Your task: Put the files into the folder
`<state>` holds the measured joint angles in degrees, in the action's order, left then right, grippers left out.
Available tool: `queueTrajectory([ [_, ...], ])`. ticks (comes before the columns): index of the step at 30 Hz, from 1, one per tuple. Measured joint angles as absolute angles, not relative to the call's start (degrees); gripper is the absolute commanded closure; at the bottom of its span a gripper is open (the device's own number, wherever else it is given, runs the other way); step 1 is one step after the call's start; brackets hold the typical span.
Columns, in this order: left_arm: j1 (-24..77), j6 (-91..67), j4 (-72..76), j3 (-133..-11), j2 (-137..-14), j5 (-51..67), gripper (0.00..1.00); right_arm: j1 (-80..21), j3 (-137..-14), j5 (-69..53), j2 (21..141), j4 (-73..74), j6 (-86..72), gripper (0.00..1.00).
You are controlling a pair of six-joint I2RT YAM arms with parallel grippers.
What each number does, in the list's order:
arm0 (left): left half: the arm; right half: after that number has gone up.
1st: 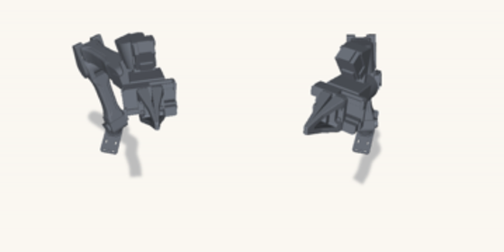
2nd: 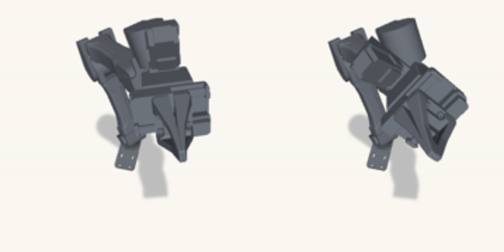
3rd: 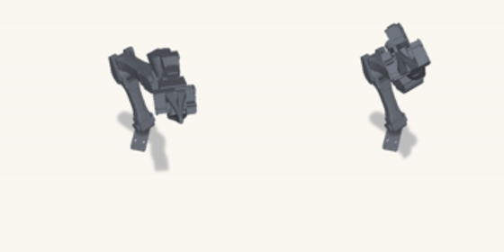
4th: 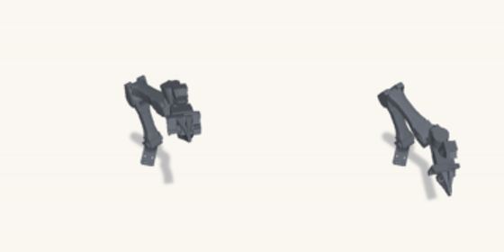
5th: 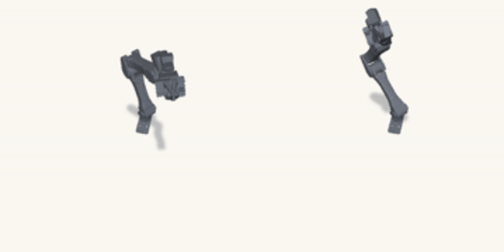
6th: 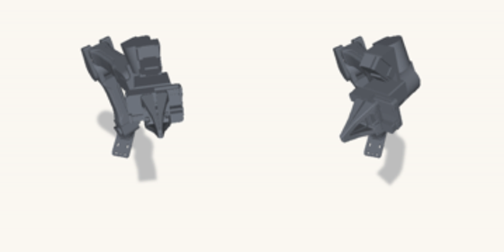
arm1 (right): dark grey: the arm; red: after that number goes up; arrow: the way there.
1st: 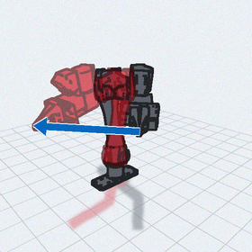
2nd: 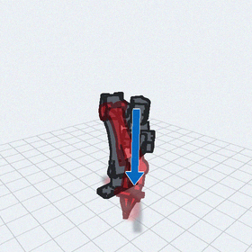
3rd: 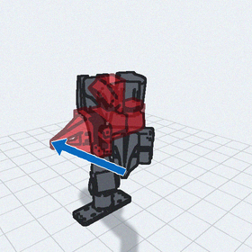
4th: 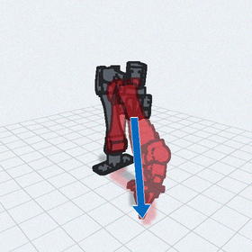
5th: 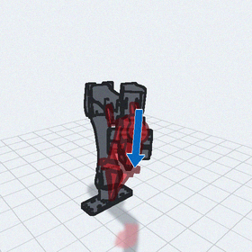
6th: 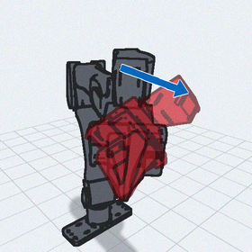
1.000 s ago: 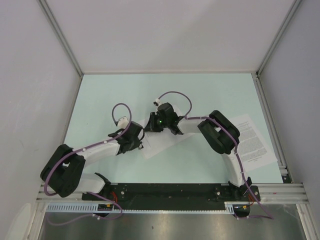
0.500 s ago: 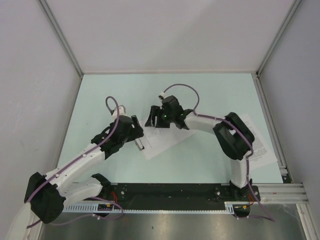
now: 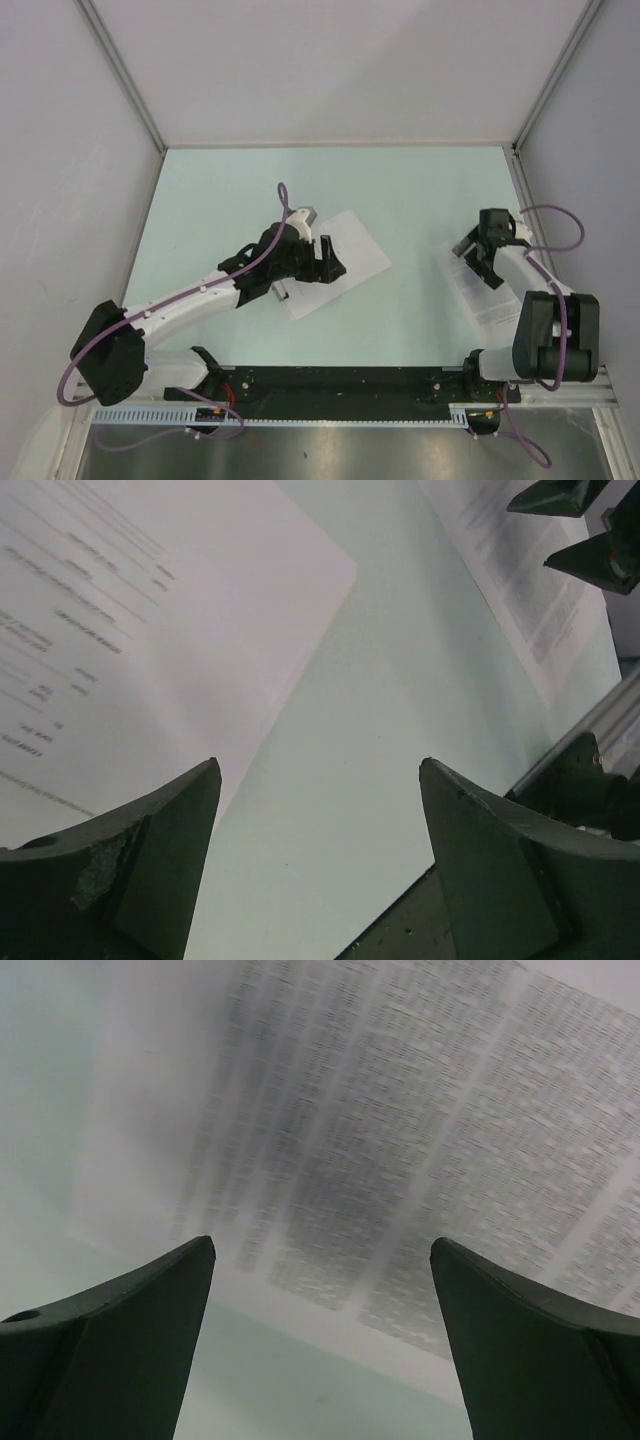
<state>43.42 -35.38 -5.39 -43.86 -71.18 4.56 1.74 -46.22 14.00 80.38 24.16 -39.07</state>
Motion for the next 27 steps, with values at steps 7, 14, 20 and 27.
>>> queueTrajectory([
  [7, 47.0, -33.1, -4.2, -46.3, -73.8, 7.9, 0.14, 6.9, -36.4, 14.5, 73.6, 24.8, -38.8, 0.06],
  [14, 47.0, -31.9, -4.1, -46.4, -74.2, 8.3, 0.14, 6.7, -34.0, 14.2, 74.0, 20.6, -38.9, 0.07],
  [20, 47.0, -31.5, -4.4, -47.4, -75.3, 8.6, 0.14, 5.5, -34.6, 15.7, 77.5, 15.4, -40.8, 0.08],
  [27, 47.0, -31.5, -4.7, -50.3, -78.3, 8.7, 0.14, 1.5, -38.7, 12.4, 85.9, 1.5, -51.0, 0.09],
])
